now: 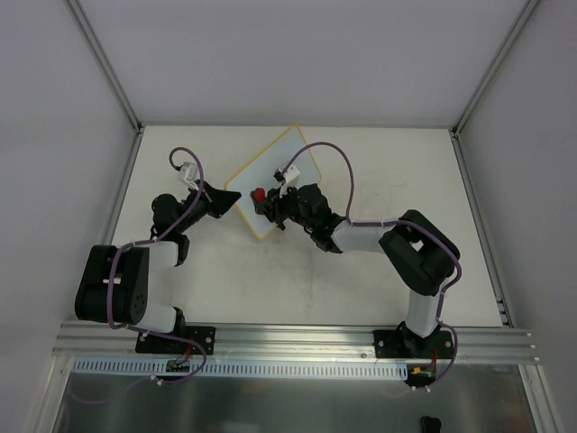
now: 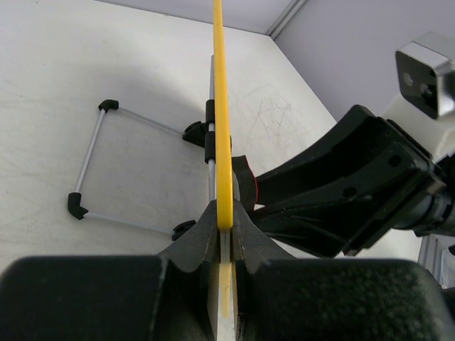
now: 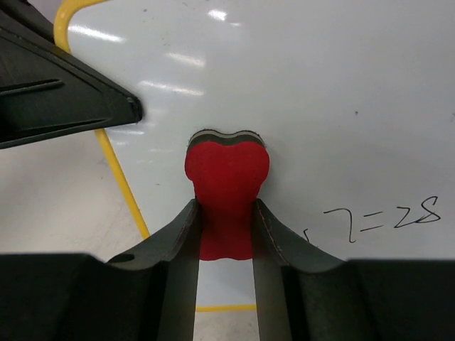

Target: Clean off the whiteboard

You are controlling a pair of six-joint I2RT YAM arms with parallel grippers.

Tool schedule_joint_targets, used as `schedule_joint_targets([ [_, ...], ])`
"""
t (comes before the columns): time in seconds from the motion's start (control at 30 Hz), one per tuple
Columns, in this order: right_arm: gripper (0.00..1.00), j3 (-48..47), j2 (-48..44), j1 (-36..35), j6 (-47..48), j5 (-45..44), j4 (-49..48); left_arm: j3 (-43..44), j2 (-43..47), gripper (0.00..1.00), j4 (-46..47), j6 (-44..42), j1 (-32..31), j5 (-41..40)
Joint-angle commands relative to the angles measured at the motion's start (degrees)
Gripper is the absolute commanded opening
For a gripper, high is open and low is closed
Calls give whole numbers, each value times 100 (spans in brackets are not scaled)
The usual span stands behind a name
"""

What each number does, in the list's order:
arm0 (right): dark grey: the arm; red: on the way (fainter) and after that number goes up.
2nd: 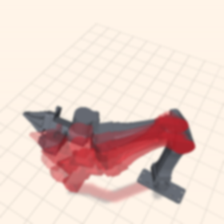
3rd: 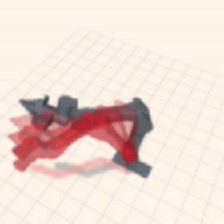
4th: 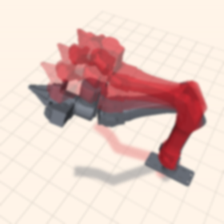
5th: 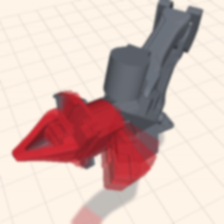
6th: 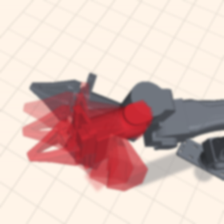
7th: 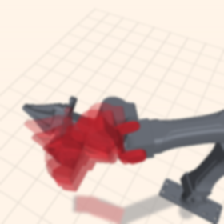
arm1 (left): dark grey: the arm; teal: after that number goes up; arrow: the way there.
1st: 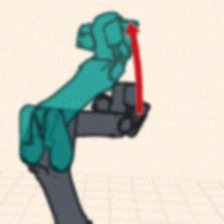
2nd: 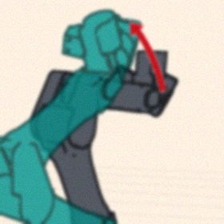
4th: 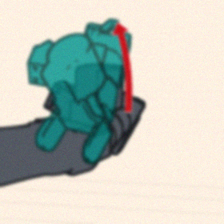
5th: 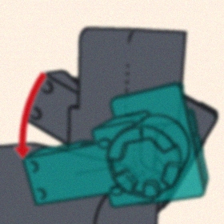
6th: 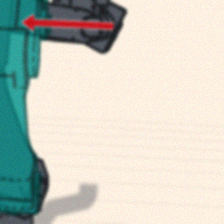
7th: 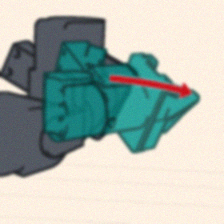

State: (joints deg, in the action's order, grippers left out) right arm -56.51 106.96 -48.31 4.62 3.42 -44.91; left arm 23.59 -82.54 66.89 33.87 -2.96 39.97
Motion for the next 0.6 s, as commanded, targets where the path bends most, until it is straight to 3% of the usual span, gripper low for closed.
schedule_joint_targets([
  [0.0, 0, 158, 168, 480, -619, 422, -176, 58, 107, 0, 298, 102, -152, 468],
  [0.2, 0, 141, 194, 1095, -779, 449, -221, 40, 124, 0, 368, 111, -152, 503],
  [0.57, 0, -747, 536, 1606, -1288, 738, 878, 31, 124, 0, 351, 103, -152, 495],
])
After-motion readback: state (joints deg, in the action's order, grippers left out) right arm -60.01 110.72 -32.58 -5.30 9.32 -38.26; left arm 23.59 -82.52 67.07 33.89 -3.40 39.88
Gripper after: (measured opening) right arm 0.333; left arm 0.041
